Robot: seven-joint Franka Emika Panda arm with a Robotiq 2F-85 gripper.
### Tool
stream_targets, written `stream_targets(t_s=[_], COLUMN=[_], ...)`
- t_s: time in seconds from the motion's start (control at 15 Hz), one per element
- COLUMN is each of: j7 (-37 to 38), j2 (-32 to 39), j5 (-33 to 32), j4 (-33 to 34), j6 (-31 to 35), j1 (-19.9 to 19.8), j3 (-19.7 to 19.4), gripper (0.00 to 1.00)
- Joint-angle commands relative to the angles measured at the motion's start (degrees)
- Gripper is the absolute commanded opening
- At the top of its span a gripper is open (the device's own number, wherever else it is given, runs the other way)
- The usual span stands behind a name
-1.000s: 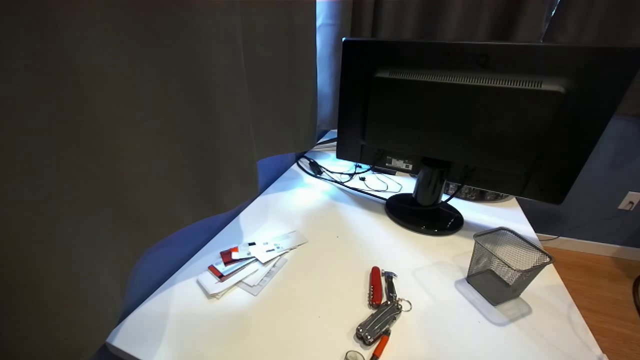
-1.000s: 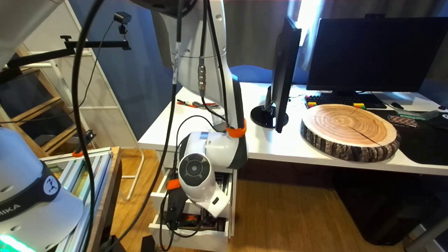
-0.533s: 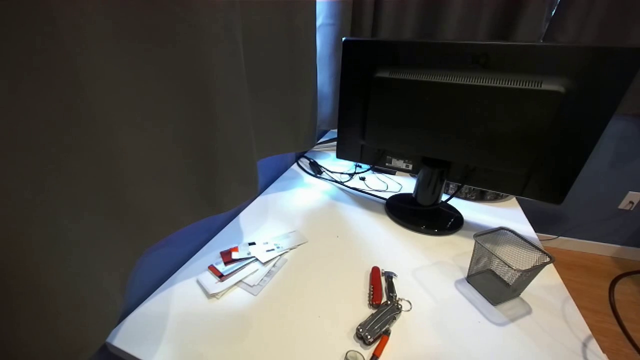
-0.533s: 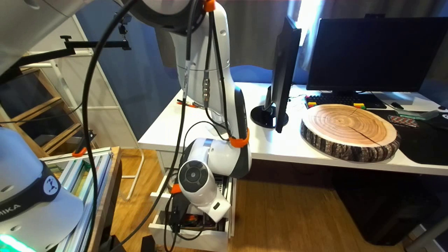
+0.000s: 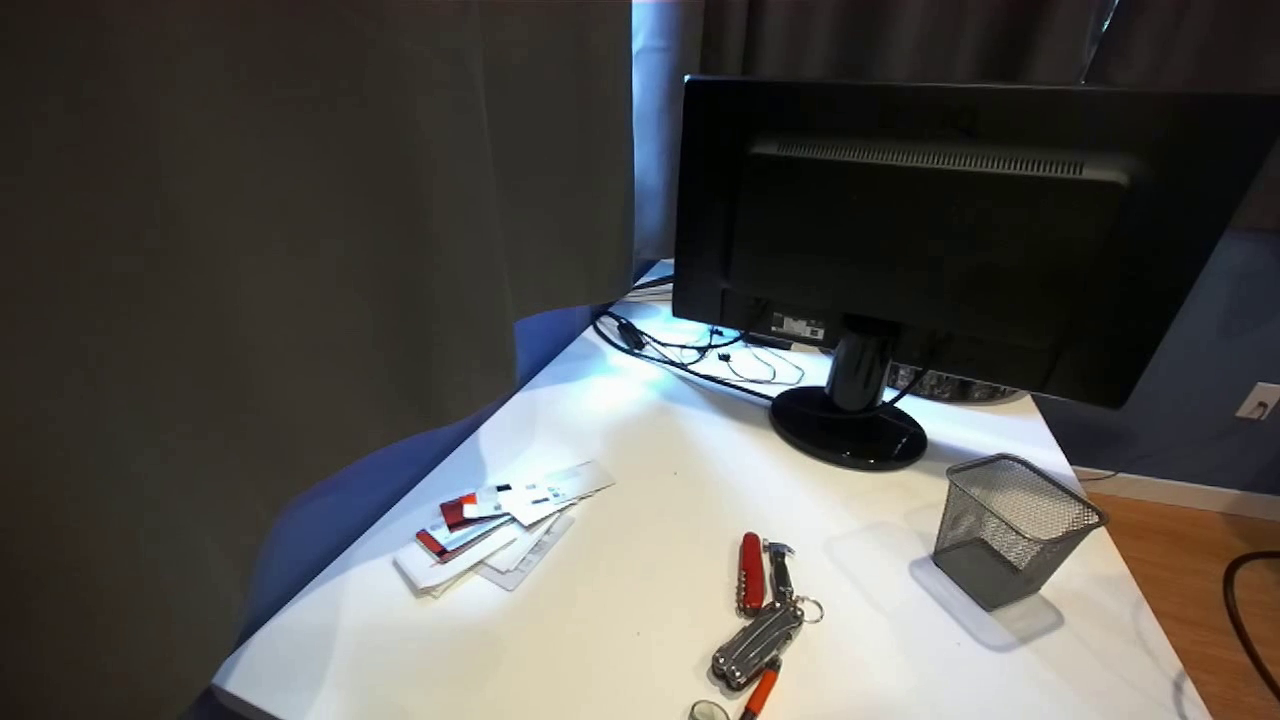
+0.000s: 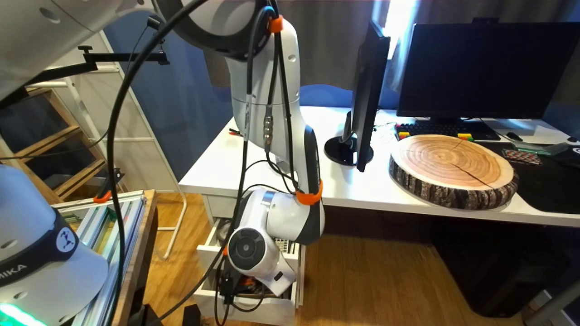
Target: Open the second drawer from the top of the table, pick up the black pen from the table and put it in the second drawer from the top of the table, close the second open drawer from the top of the table
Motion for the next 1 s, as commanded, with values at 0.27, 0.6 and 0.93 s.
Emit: stream_targets(t_s=[0.27,0.6,0.93], j7=[6.7,10.3,12.9], j2=[2.1,3.9,5.7], j5=[-1.6,-2.7,-2.5], j4=[0.3,1.7,3.9], j6=[-15.7,-21.1,-24.0], j1=[0.9,1.4,2.0], j3=[-0.6,-0.1,0.6], gripper=[0.0,0.0,0.0])
